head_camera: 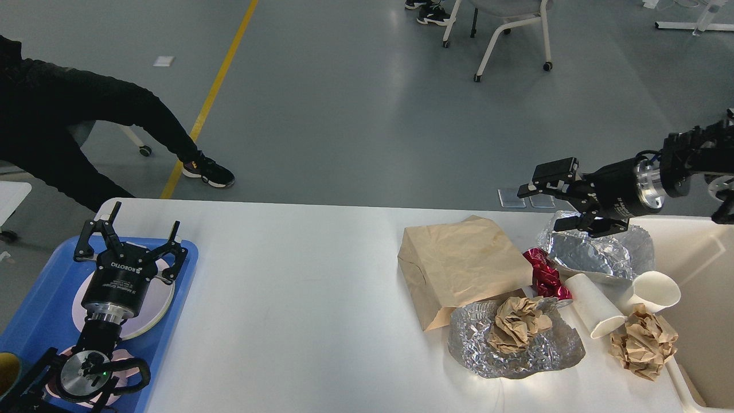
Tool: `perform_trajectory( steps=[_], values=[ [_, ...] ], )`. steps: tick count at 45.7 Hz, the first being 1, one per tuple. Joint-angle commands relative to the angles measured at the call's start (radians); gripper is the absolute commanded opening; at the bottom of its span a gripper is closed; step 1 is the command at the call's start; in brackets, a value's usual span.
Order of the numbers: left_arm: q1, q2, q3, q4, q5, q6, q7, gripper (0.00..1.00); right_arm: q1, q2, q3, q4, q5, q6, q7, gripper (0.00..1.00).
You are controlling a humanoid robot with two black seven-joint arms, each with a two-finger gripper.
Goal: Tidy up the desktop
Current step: 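Raise the right gripper and move it above the brown paper bag, then lower the open right gripper onto the brown paper bag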
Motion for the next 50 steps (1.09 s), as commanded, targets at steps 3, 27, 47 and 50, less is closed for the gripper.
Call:
perform_trajectory(
  steps=[3, 27, 47, 50],
  values=[
    [0.000, 0.000, 0.000, 0.002, 0.000, 0.001, 0.000, 0.96, 0.187, 0.129, -0.003, 0.077, 0.007, 0.151, -0.302, 1.00],
    [0.000, 0.000, 0.000, 0.002, 0.000, -0.001, 0.000, 0.96, 0.711, 0.115, 0.064, 0.525, 0.125, 0.198, -0.609, 1.00],
    [0.000, 0.000, -0.001, 0.000, 0.000, -0.001, 0.002, 0.96, 0.613, 0.100, 0.135, 0.483, 0.125, 0.054, -0.602, 1.00],
    [0.000, 0.000, -0.001, 0.000, 0.000, -0.001, 0.002, 0.96, 0.528, 0.100, 0.198, 0.457, 0.120, 0.014, -0.602, 1.00]
  ],
)
